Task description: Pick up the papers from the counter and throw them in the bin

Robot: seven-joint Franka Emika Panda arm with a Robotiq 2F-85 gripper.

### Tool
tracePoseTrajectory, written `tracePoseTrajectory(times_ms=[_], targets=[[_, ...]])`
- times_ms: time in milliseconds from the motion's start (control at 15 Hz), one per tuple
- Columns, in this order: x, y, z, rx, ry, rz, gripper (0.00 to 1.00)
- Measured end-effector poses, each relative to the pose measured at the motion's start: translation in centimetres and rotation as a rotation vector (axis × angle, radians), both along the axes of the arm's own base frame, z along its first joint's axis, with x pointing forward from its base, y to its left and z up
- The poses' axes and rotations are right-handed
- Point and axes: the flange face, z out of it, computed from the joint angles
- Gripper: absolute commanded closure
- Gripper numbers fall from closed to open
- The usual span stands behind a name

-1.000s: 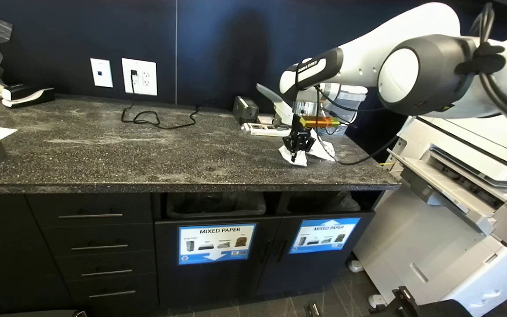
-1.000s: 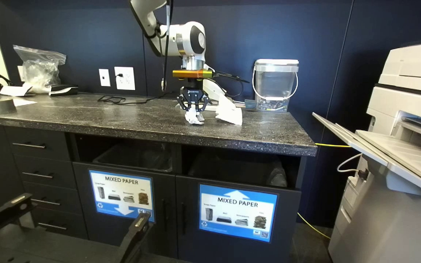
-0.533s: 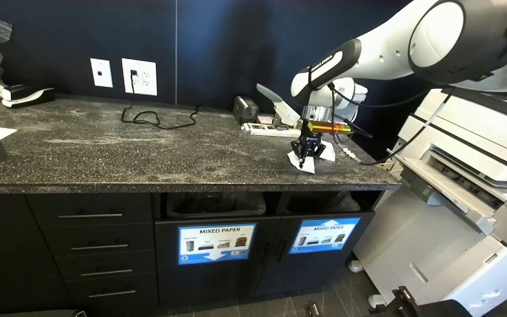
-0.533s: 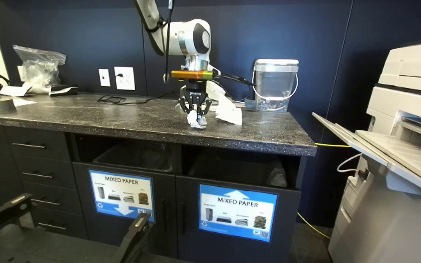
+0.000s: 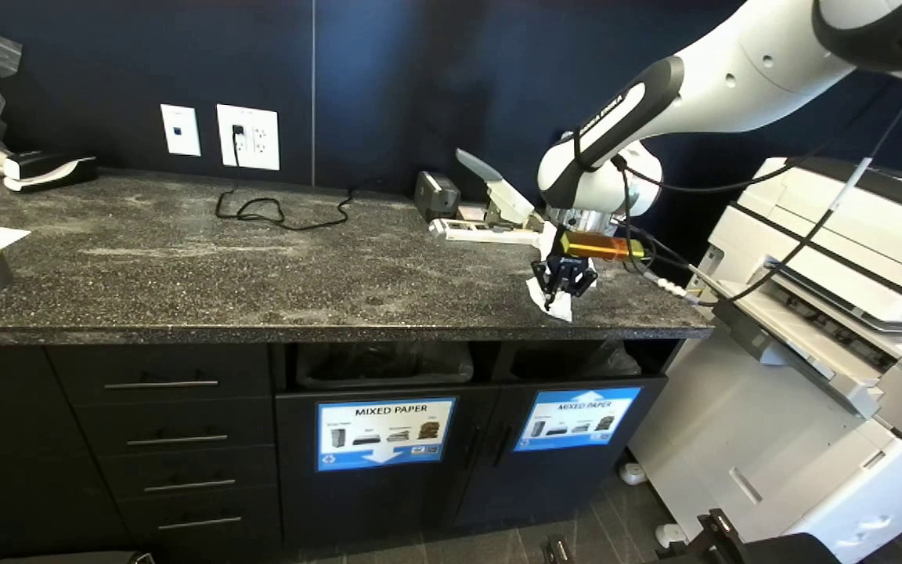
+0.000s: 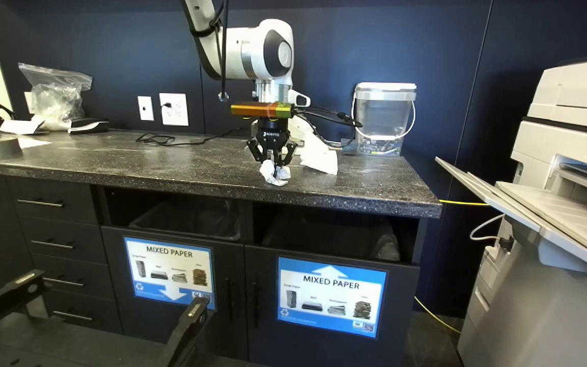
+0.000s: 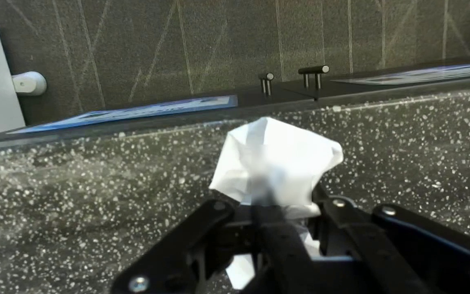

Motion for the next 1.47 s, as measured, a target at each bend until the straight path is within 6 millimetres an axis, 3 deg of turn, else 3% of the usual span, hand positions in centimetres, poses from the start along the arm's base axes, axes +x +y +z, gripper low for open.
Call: tracePoseTrajectory(times_ms=[533,867,1467], targets=[[-7.3,-0.6,-0.3,-0.004,-0.117,-0.02,0.95],[-11.1,-0.9,-2.1,0.0,-0.134,-0.031,0.95],[-15.3,-1.4,-6.2,0.032,-0.302,-0.012,0.95]])
